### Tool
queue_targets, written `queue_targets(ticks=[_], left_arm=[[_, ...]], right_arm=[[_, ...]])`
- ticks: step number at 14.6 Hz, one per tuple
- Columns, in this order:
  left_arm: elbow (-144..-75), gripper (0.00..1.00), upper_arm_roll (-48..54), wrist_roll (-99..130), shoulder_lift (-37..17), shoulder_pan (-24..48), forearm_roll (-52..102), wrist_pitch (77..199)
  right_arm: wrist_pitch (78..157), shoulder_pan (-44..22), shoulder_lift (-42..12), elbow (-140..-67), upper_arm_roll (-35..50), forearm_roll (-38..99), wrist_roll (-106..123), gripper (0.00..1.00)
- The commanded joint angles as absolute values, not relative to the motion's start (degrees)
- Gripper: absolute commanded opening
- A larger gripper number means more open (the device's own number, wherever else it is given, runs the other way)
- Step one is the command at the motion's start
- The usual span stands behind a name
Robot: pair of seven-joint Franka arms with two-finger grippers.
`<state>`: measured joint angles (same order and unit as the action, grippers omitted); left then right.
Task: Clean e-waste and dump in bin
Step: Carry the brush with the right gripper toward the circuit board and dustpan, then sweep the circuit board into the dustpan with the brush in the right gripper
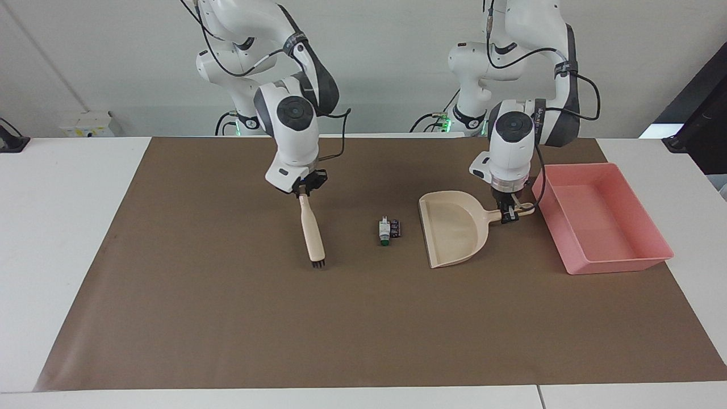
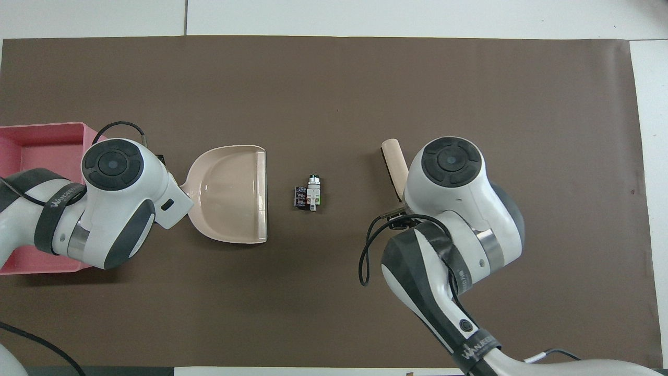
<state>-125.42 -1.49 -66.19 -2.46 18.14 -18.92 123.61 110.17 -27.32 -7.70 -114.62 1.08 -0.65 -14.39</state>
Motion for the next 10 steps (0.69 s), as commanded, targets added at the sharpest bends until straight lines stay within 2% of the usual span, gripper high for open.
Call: queue_targets(ticks=[1,3,7,10], left_arm=[[-125.15,0.00,-2.02,-64.78,-2.11,21.26,-21.52,121.64],[-125.86,0.00,-2.02,-61.97,-1.76,23.38,-22.67,121.81],[-127.96,0.00,-1.93,-61.79,-1.06,23.55,-22.68,124.09],[-129.55,0.00,-1.93,-62.05,-0.62,23.29,-22.68,125.77]], right_arm=[[109.25,-33.29,-13.52,-108.65,1.06,-0.79,-20.11,0.00],[109.34,-36.72,-16.51,-105.92,1.14,0.52,-23.01,0.00],[110.56,-41.12,-17.14,-105.64,1.23,6.75,-23.12,0.00],[114.59,-41.92,-17.92,-104.42,2.01,13.59,-22.24,0.00]])
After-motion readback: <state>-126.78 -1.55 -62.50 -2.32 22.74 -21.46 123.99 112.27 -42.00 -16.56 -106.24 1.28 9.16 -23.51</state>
